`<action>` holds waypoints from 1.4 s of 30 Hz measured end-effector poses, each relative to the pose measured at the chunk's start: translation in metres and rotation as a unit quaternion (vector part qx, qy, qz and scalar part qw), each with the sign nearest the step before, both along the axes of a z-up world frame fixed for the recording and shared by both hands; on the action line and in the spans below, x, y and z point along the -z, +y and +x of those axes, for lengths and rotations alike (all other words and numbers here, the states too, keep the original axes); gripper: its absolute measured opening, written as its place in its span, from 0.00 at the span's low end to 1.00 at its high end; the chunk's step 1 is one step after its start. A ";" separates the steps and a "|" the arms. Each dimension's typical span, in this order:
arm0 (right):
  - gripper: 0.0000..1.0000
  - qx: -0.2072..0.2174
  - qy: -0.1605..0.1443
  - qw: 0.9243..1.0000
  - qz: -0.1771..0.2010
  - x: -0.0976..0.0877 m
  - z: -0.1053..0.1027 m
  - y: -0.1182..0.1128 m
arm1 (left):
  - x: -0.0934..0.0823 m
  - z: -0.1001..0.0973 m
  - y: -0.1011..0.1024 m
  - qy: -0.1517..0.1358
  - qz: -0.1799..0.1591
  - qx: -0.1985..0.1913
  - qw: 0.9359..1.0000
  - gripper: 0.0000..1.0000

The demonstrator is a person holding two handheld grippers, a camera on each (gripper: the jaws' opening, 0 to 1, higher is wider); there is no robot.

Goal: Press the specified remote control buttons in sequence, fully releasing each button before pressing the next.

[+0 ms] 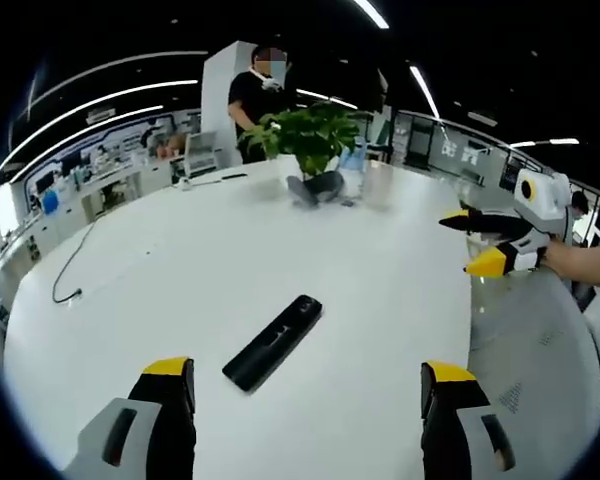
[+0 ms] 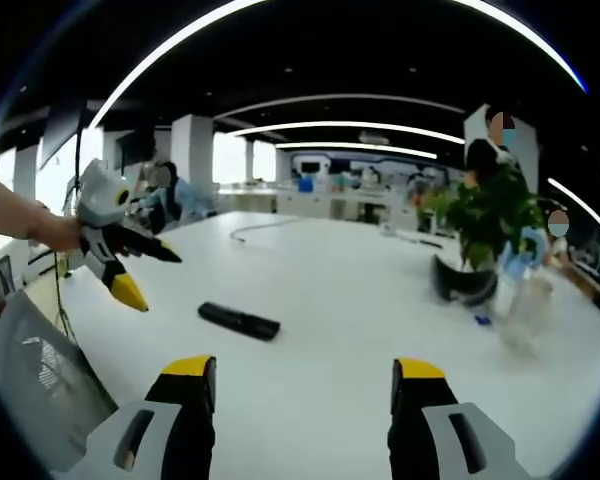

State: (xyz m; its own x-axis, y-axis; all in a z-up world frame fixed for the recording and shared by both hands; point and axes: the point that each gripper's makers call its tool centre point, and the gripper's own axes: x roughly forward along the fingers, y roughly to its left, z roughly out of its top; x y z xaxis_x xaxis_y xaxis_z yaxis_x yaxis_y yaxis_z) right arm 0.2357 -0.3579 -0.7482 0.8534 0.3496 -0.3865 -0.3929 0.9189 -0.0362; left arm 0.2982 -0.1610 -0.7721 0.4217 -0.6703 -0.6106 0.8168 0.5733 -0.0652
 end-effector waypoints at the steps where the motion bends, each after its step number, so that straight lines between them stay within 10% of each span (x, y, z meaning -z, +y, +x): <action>1: 0.70 0.000 0.000 1.000 -0.001 0.000 0.000 0.000 | 0.002 0.001 -0.001 0.007 0.002 0.007 1.000 0.96; 17: 0.69 -0.010 0.007 1.000 -0.007 0.003 -0.001 0.004 | 0.028 0.024 -0.013 0.043 0.070 0.087 0.993 0.90; 31: 0.68 -0.006 0.008 1.000 -0.007 0.003 0.000 0.001 | 0.037 0.038 -0.020 0.088 0.052 0.082 0.991 0.87; 42: 0.67 -0.010 0.009 1.000 -0.010 0.004 -0.001 0.002 | 0.053 0.046 -0.015 0.086 0.105 0.109 0.985 0.75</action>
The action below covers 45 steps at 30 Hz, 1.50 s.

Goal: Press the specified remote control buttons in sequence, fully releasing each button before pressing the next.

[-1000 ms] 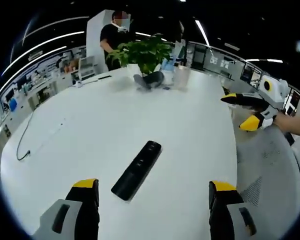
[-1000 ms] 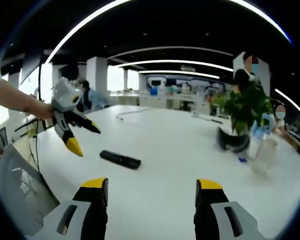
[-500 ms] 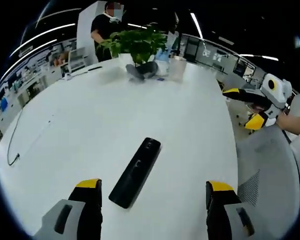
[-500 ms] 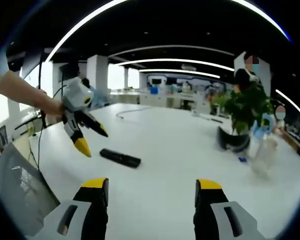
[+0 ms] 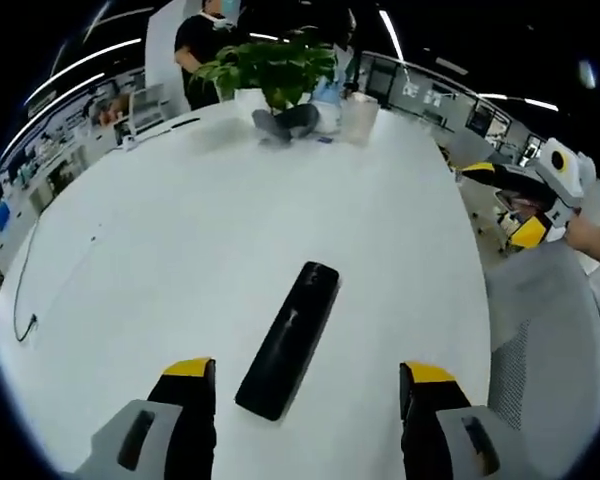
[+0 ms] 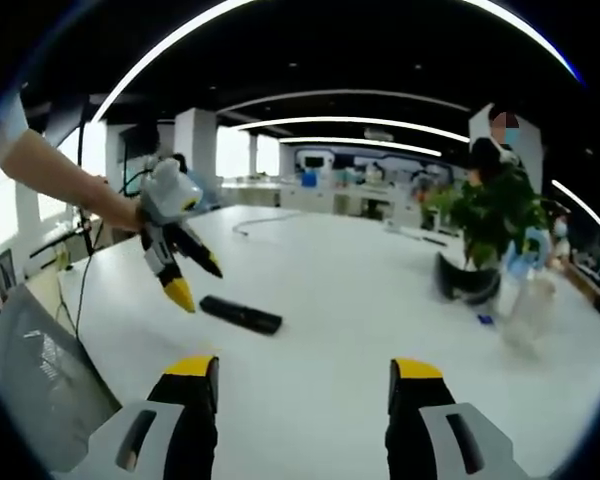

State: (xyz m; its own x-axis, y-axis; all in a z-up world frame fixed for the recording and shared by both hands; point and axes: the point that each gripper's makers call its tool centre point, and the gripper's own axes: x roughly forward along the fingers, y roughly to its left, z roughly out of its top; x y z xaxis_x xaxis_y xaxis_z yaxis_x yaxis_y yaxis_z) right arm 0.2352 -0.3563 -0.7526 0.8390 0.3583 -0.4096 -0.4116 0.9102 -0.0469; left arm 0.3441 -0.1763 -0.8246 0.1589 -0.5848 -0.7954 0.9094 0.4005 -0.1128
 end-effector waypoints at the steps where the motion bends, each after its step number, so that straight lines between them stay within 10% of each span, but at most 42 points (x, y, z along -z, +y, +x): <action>1: 0.67 -0.001 0.001 1.000 0.000 0.000 0.000 0.000 | 0.002 -0.001 -0.001 0.000 0.005 0.007 1.000 0.75; 40: 0.59 -0.028 0.014 0.999 -0.006 0.006 -0.002 0.009 | 0.043 0.013 -0.012 -0.018 0.102 0.094 0.990 0.53; 45: 0.59 -0.029 0.015 0.999 -0.007 0.007 -0.002 0.010 | 0.041 0.014 -0.016 -0.019 0.103 0.078 0.991 0.38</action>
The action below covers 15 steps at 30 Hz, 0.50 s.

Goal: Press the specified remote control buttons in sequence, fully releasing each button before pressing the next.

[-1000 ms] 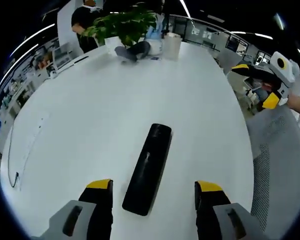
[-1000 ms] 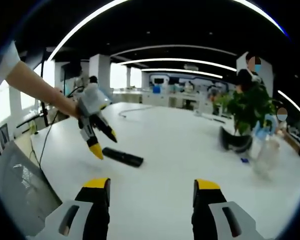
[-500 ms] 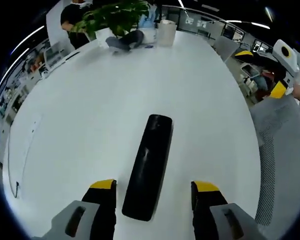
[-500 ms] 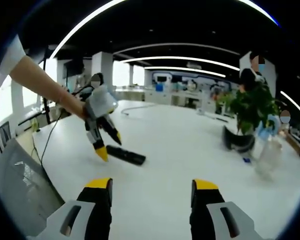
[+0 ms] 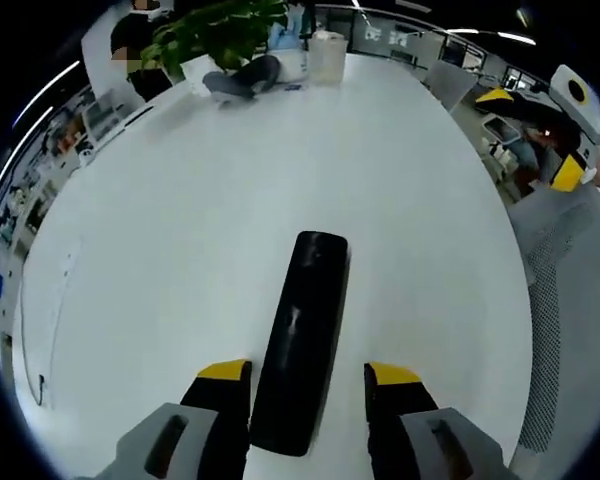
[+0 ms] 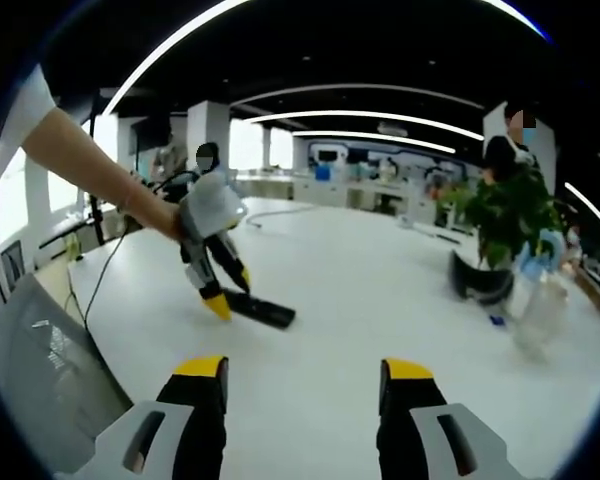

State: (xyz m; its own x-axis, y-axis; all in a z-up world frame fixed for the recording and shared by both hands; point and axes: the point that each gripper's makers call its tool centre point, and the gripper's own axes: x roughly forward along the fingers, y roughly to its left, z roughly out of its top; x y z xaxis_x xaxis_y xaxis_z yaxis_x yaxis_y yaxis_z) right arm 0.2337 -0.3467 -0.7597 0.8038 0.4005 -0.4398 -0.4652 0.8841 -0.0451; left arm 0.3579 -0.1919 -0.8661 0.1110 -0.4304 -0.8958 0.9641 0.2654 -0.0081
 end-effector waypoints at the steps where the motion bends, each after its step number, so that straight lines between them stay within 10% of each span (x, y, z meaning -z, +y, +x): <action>1: 0.59 0.000 0.000 1.000 0.000 0.000 0.000 0.000 | 0.000 0.001 0.000 -0.003 0.001 0.001 1.000 0.35; 15: 0.59 -0.002 -0.001 1.000 0.001 -0.001 0.000 0.001 | 0.000 0.000 0.001 -0.007 -0.003 0.015 1.000 0.25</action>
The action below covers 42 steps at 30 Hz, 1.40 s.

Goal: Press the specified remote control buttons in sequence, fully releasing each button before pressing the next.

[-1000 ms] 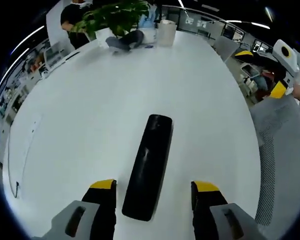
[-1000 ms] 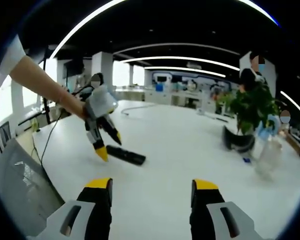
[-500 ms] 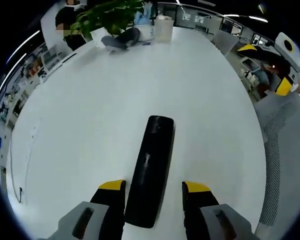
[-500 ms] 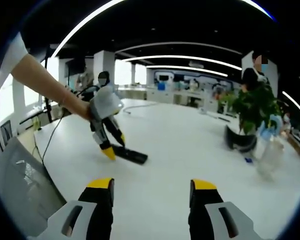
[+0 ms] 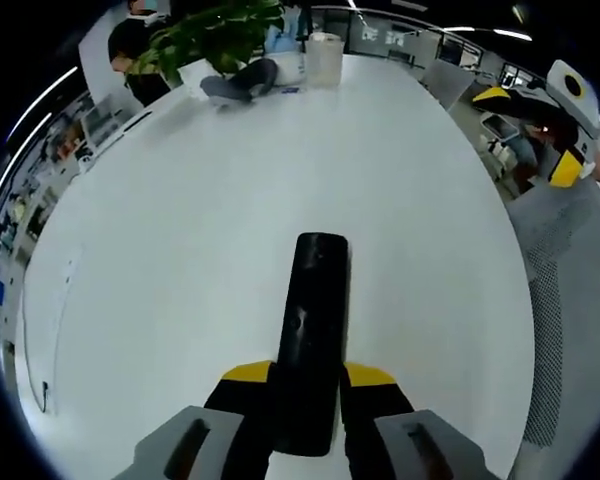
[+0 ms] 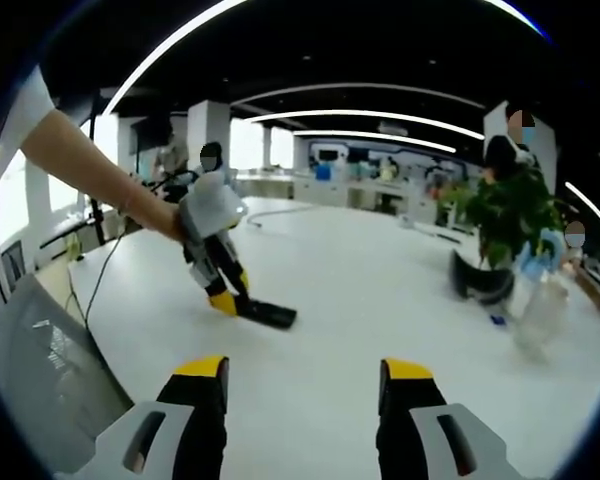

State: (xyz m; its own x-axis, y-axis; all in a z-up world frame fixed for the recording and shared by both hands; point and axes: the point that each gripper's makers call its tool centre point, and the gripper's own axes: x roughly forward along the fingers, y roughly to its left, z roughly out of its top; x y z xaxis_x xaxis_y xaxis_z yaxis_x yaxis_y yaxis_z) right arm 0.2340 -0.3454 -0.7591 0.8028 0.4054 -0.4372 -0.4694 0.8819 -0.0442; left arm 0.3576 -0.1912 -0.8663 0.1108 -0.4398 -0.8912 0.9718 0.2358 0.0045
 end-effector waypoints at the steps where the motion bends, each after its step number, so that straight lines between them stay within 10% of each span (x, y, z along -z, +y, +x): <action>1: 0.59 0.000 0.000 1.000 -0.001 0.000 0.000 0.000 | 0.000 0.000 0.000 0.000 0.000 0.000 1.000 0.24; 42: 0.57 -0.004 0.010 1.000 -0.017 0.006 -0.001 0.000 | 0.001 -0.026 0.001 -0.003 0.002 0.038 0.999 0.24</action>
State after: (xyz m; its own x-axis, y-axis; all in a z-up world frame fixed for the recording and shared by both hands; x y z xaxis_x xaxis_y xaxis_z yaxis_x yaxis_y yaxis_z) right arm 0.2326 -0.3453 -0.7648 0.7901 0.3967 -0.4673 -0.4776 0.8763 -0.0636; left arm 0.3312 -0.1900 -0.8670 0.0824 -0.4437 -0.8924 0.9868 0.1615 0.0108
